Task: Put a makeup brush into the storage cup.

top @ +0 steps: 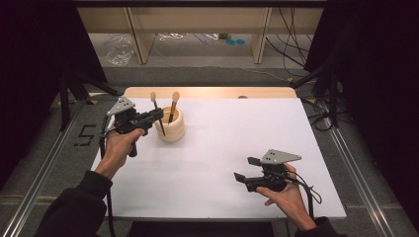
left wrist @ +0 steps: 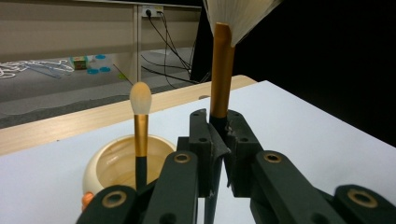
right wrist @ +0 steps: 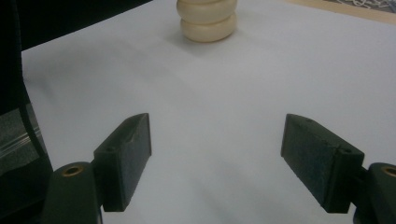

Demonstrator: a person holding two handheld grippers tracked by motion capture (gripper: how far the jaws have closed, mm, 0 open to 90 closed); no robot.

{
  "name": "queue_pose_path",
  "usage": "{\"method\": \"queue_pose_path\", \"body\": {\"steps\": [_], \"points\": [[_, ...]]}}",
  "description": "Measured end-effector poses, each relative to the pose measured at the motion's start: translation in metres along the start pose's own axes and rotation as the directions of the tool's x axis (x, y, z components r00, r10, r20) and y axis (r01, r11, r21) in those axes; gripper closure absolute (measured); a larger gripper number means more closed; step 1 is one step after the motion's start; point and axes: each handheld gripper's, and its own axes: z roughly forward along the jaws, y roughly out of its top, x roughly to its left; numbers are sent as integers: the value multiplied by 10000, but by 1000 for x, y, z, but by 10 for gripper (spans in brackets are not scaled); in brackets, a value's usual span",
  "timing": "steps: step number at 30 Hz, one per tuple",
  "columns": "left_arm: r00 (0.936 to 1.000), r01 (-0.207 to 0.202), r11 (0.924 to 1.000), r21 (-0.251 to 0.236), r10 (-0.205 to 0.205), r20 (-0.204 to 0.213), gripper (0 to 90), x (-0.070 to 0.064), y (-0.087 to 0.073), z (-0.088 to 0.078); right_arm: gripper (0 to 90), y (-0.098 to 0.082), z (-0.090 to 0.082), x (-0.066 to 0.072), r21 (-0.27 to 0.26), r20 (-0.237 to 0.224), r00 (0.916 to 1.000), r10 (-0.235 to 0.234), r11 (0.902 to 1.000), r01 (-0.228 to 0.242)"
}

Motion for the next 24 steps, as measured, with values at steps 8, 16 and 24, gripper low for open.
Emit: {"method": "queue_pose_path", "body": {"steps": [8,16,24], "points": [[9997,-1,10000,64,2,-255,828,6,11,5,254,0,-1,0,155,38,10000,35,9999,-36],[9992,-98,9998,164,104,-377,828,10,20,12,254,0,-1,0,150,24,10000,-16,9999,16],[9985,-163,9993,333,180,-522,828,16,23,20,254,0,0,0,162,18,10000,18,9999,-18]]}}
